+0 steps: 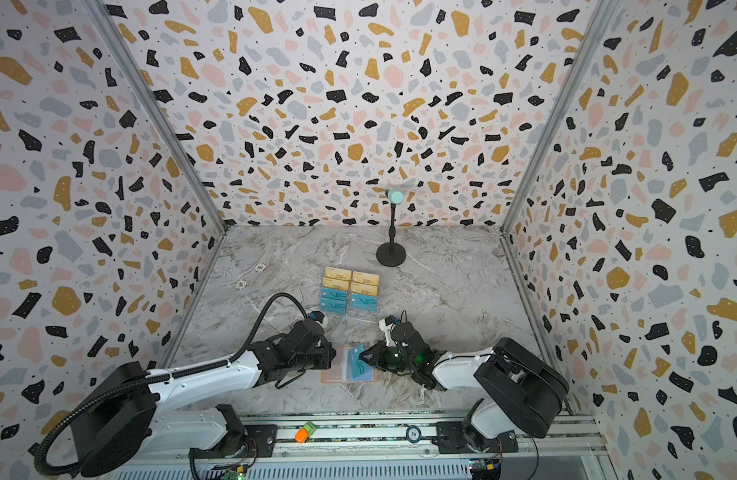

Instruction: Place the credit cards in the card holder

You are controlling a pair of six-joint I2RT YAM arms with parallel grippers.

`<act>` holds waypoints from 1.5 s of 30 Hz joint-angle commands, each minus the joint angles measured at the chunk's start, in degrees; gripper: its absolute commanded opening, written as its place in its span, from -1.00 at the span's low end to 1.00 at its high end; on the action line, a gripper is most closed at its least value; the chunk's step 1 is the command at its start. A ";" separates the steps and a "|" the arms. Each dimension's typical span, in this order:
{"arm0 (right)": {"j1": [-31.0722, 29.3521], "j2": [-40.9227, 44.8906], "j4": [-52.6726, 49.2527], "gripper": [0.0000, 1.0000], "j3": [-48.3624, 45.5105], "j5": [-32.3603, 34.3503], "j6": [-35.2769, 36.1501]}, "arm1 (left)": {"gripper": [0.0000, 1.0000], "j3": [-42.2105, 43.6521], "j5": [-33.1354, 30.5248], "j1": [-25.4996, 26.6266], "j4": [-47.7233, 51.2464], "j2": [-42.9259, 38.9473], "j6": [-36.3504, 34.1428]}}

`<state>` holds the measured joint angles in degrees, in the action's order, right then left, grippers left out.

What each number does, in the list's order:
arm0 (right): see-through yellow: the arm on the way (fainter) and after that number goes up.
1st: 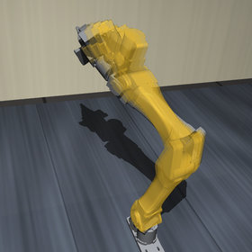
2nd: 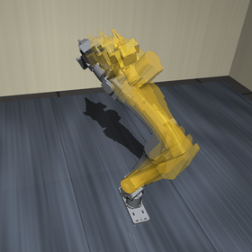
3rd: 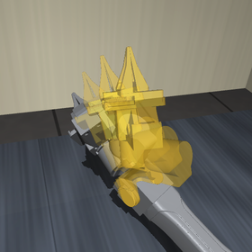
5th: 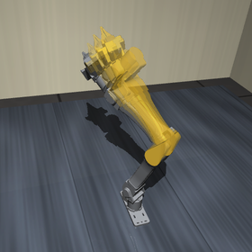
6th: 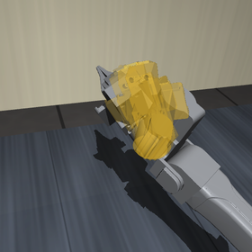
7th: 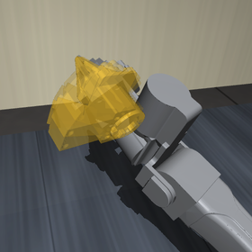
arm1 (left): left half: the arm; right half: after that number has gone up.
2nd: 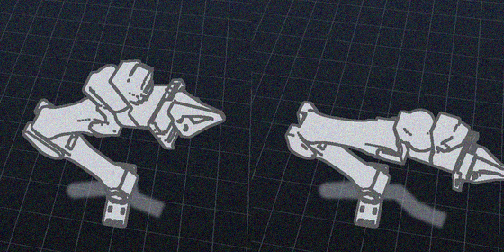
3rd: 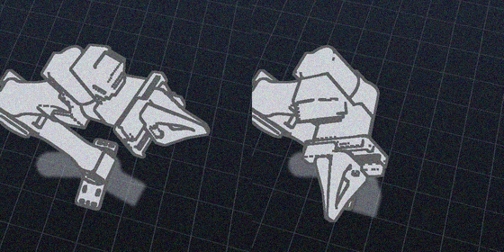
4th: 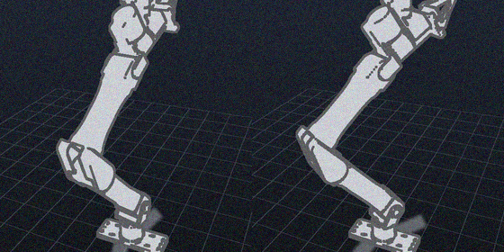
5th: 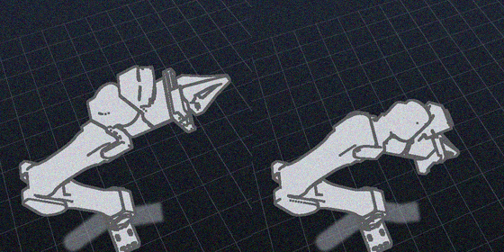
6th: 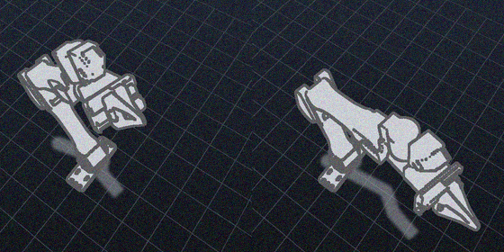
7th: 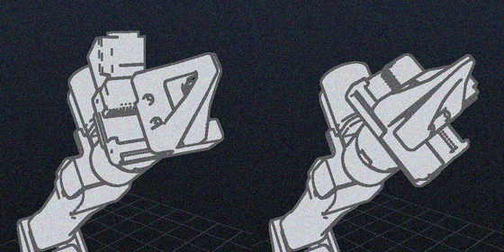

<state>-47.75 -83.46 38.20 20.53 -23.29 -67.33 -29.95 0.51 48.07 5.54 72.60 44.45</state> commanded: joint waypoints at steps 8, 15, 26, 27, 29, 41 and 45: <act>-0.51 -1.74 3.57 -1.00 -0.93 0.70 -1.03 | -0.87 2.33 -0.86 0.20 -2.02 0.52 0.21; -0.59 -4.37 7.49 -1.00 -0.95 -0.59 -1.28 | -0.91 3.19 -0.88 0.19 -2.64 0.96 0.46; -1.47 -7.58 9.44 -1.00 -0.19 -1.76 -1.40 | -0.97 3.94 -1.30 0.19 -2.95 1.12 0.55; -1.47 -7.61 9.61 -1.00 -0.23 -1.76 -1.34 | -0.97 3.97 -1.22 0.18 -3.07 1.21 0.58; -1.47 -7.95 10.08 -1.00 -0.16 -1.76 -1.29 | -0.97 4.03 -1.13 0.19 -3.16 1.32 0.56; -1.47 -8.28 11.86 -1.00 -1.44 -0.63 -1.44 | -0.99 4.47 -1.13 0.19 -3.21 0.87 1.11; -1.47 -9.45 13.36 -1.00 -1.03 -0.97 -1.46 | -0.99 4.64 -1.13 0.26 -3.10 0.78 1.17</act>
<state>-48.88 -92.31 49.58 19.64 -24.58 -68.75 -26.15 -0.14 48.07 2.85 73.65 45.19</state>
